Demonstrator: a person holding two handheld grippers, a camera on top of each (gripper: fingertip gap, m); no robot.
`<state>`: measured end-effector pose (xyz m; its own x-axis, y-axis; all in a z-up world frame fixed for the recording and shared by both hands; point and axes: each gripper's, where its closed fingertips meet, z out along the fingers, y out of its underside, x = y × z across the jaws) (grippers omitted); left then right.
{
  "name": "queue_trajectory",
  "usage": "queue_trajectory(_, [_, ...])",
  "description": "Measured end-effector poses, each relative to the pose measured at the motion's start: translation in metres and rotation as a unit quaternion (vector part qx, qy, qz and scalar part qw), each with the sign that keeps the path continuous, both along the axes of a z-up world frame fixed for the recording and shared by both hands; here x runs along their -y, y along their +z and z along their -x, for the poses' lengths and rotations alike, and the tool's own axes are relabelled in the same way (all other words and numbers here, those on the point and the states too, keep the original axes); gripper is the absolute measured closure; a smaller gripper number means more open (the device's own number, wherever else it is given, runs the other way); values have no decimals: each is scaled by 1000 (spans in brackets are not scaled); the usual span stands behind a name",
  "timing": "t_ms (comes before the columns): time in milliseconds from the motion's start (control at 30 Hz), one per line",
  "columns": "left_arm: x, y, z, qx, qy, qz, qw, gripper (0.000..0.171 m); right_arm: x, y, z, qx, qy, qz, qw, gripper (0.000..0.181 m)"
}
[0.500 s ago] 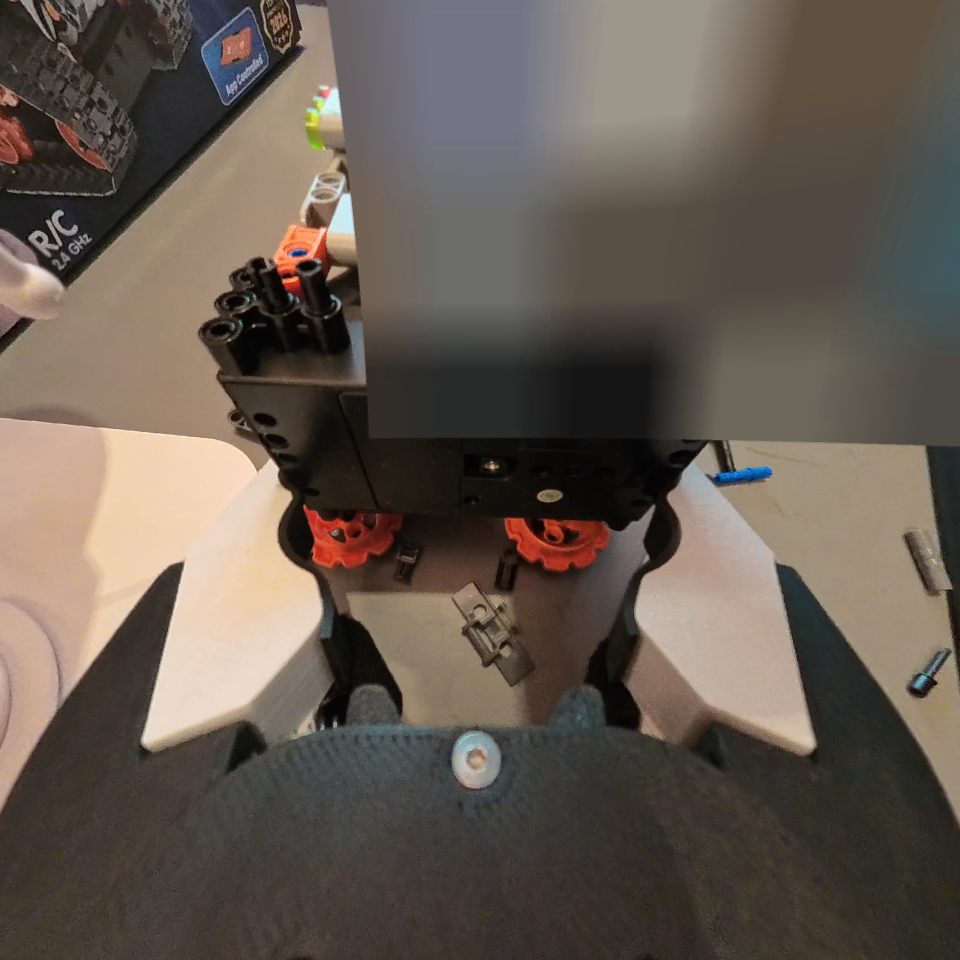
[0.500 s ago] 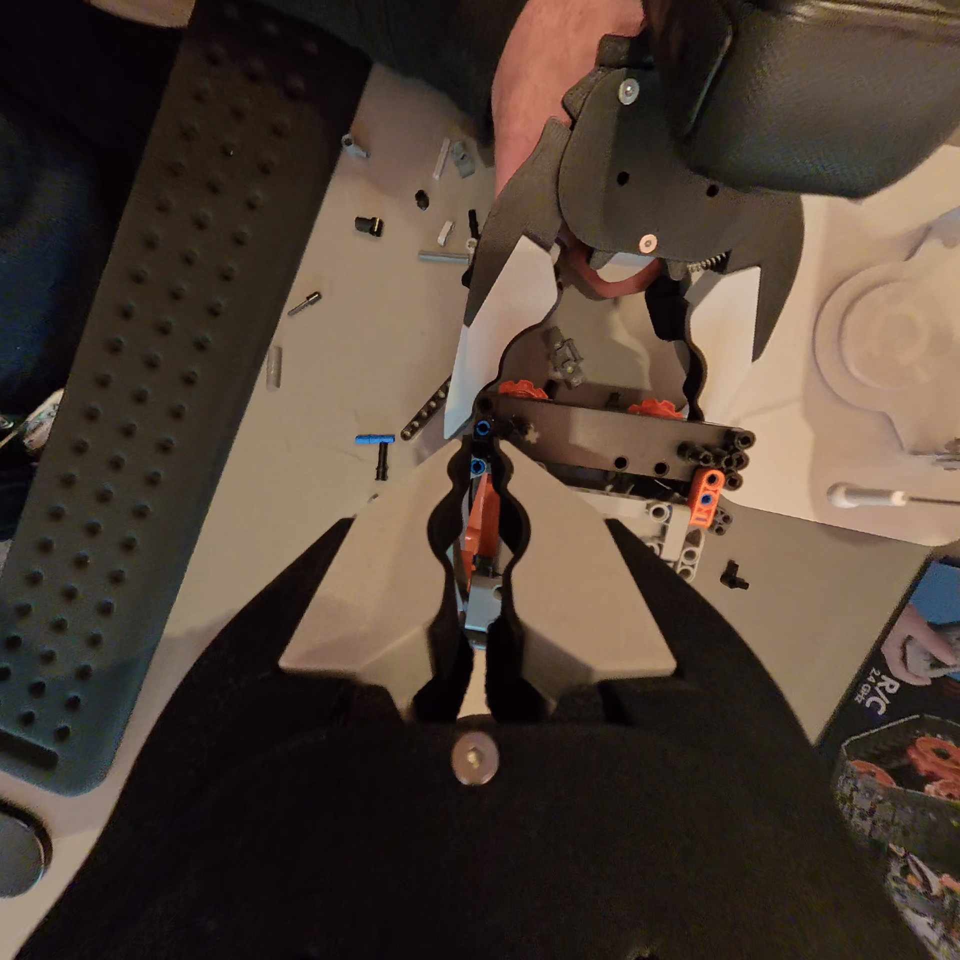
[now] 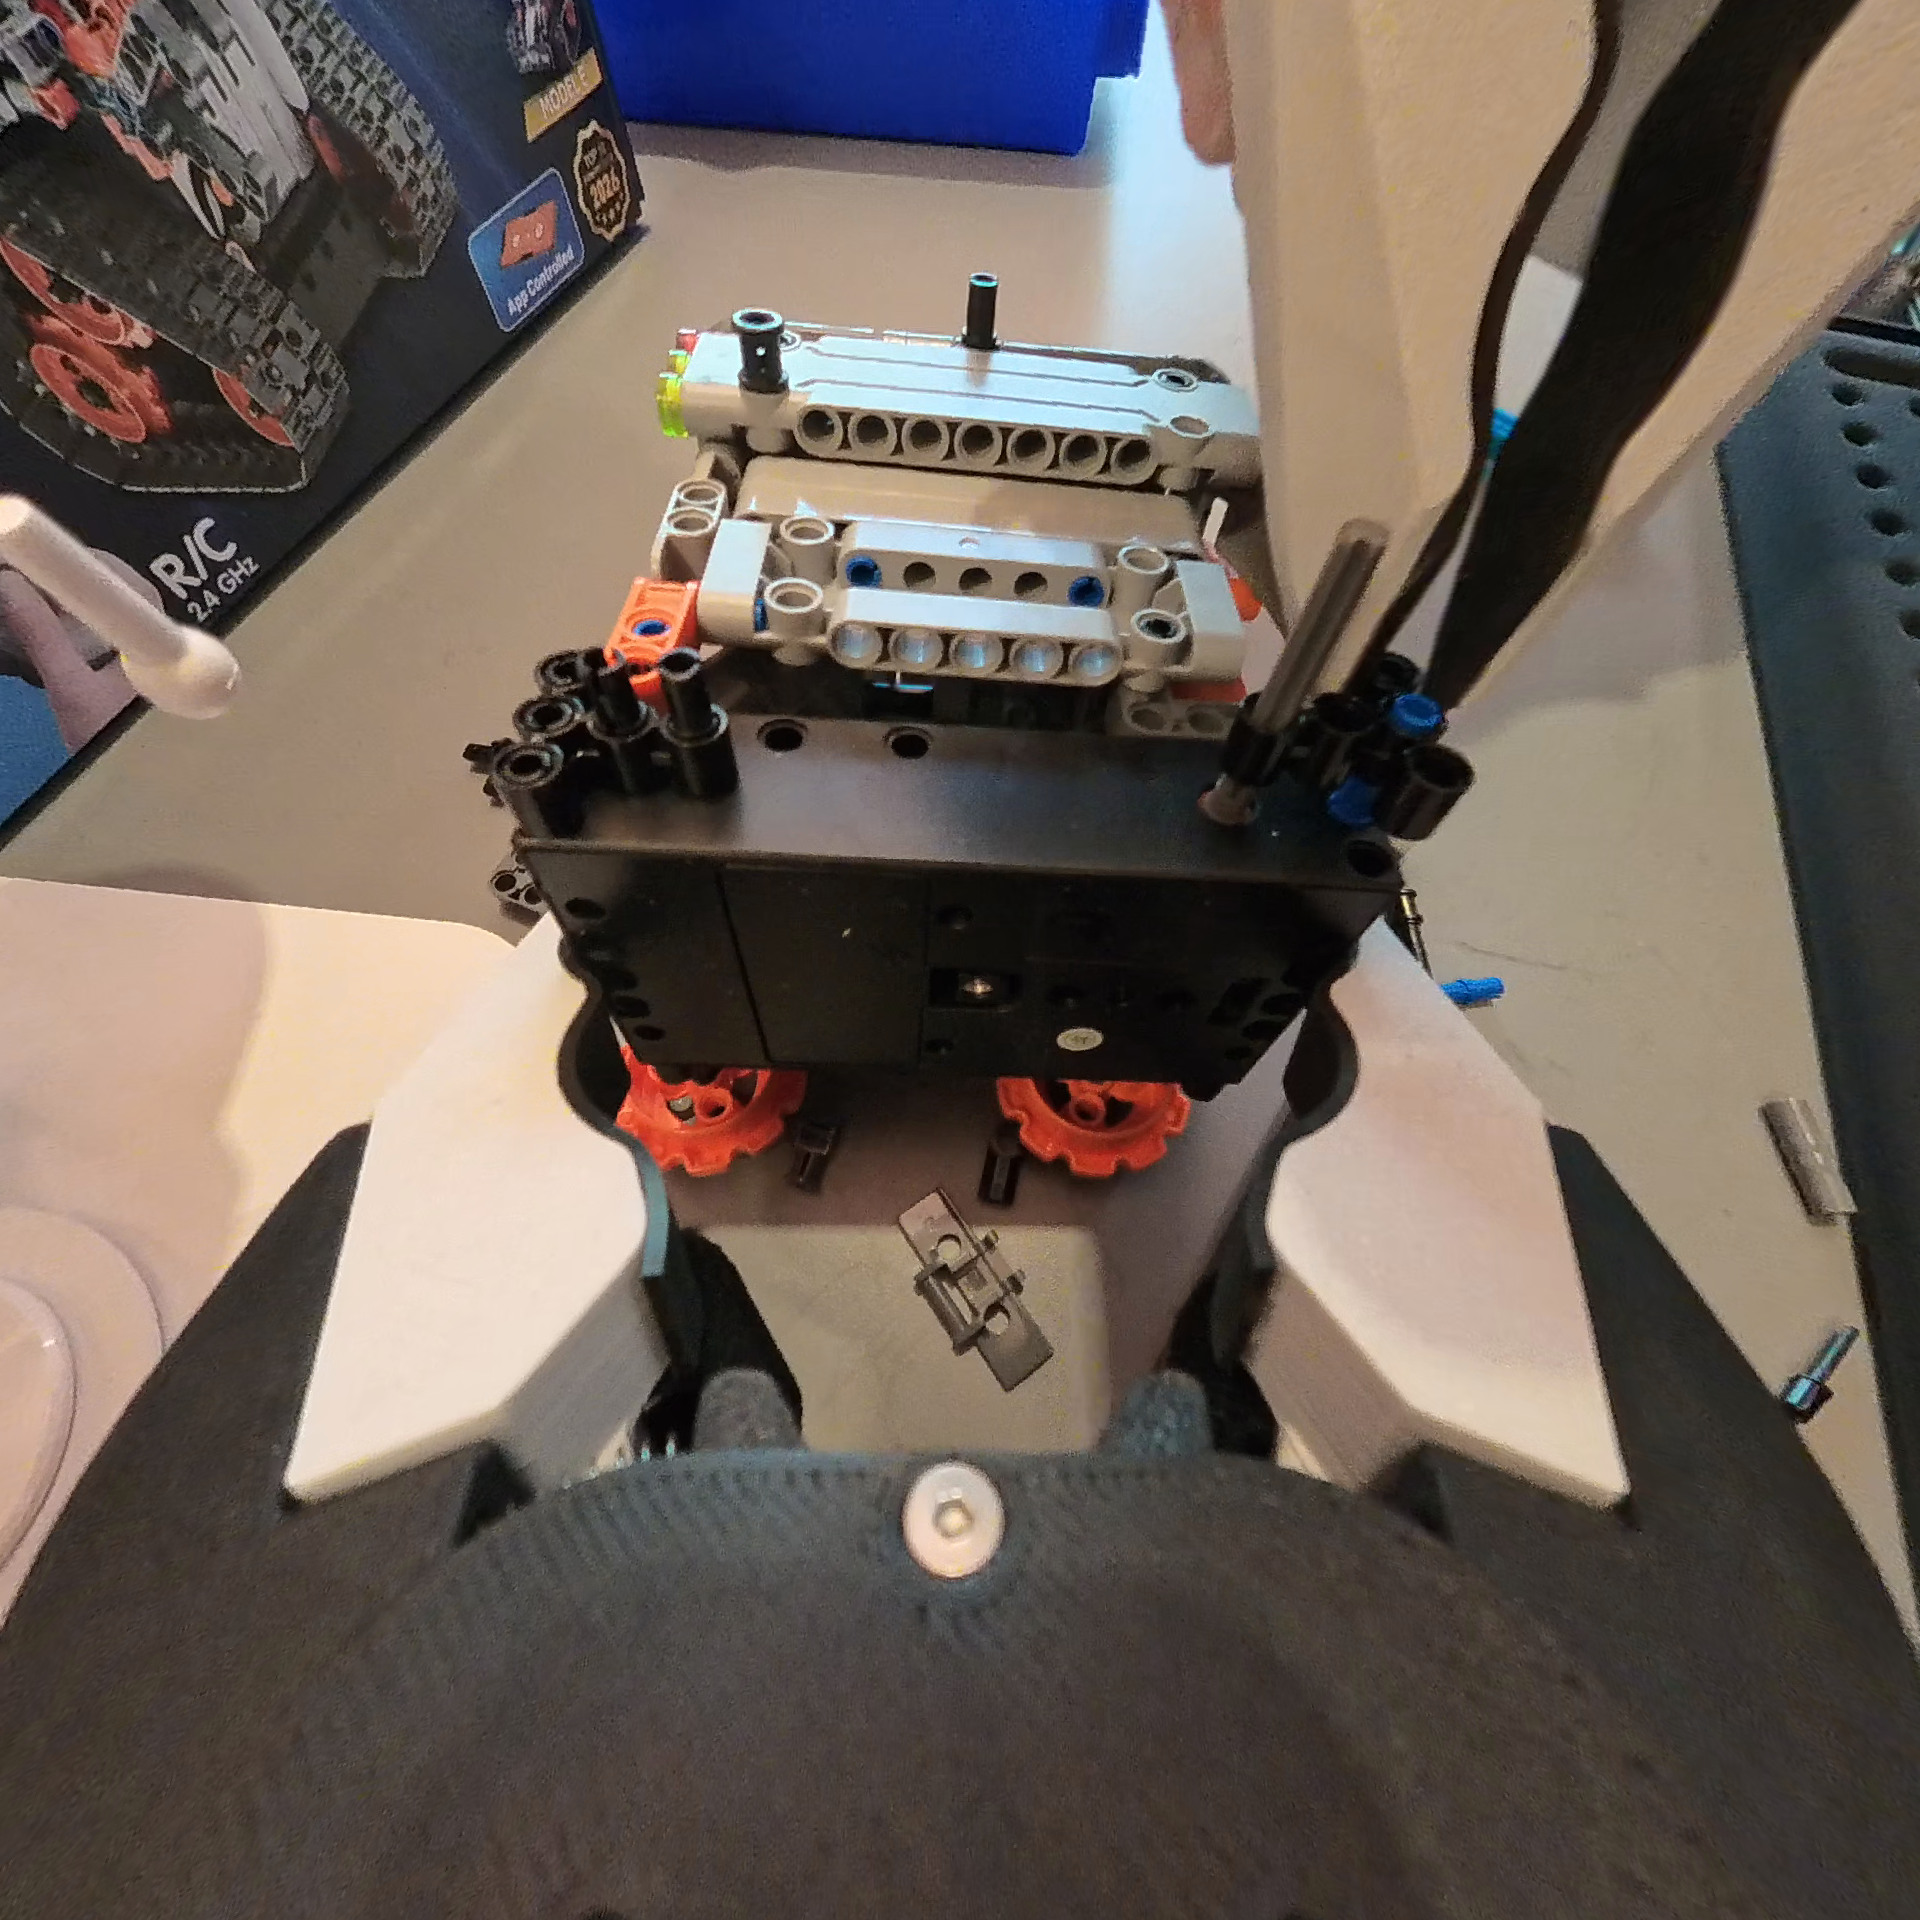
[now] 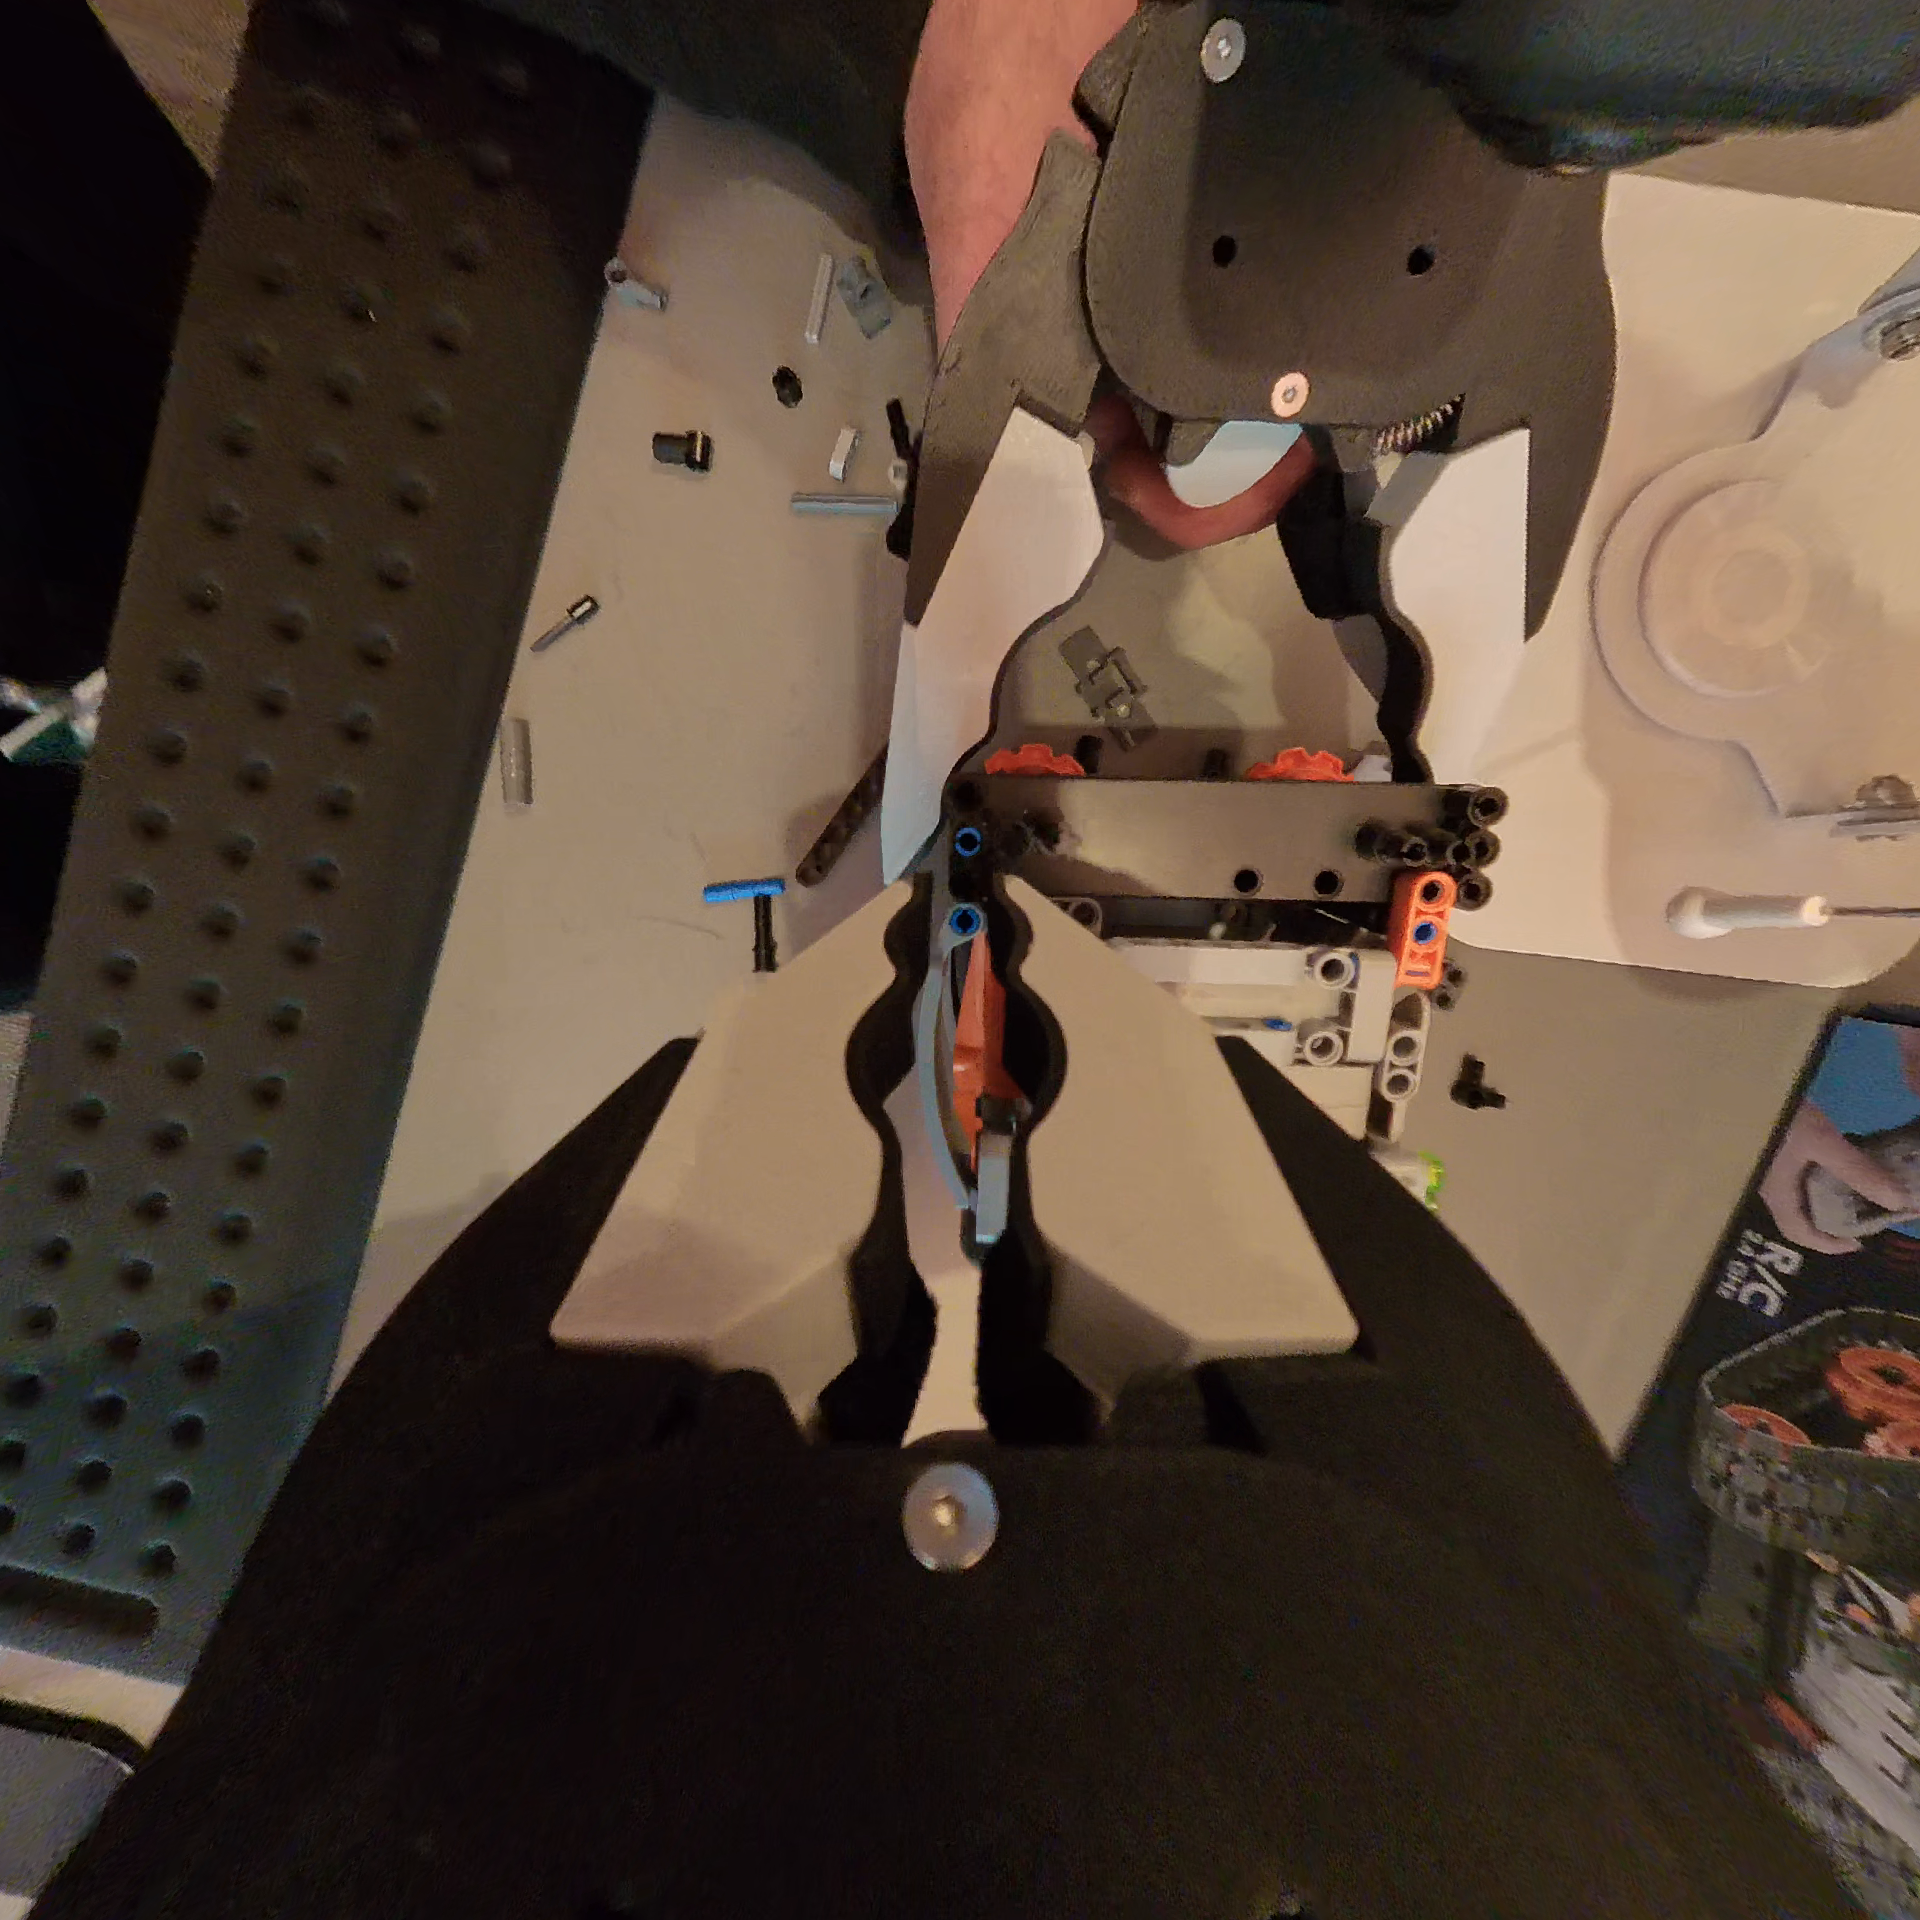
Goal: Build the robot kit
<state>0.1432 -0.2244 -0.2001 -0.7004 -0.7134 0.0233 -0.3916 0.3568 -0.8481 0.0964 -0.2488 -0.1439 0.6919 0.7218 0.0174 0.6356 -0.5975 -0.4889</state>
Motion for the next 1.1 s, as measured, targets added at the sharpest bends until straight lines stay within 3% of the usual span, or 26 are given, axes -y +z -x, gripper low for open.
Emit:
queue_trajectory(100, [0, 0, 0, 0, -1, 0, 1000, 42, 4, -1, -4, 36, 0, 0, 999, 175])
queue_trajectory(700, [0, -1, 1, -3, -3, -3, 1000, 42, -4, 0, 1, 76, -9, -17, 997, 173])
queue_trajectory(933, [0, -1, 1, -1, -5, -3, 1000, 42, -2, -7, -2, 109, 14, 0, 994, 177])
queue_trajectory(1100, [0, -1, 1, -1, -5, -3, 1000, 43, -1, -8, -3, 174, 57, 20, 983, 177])
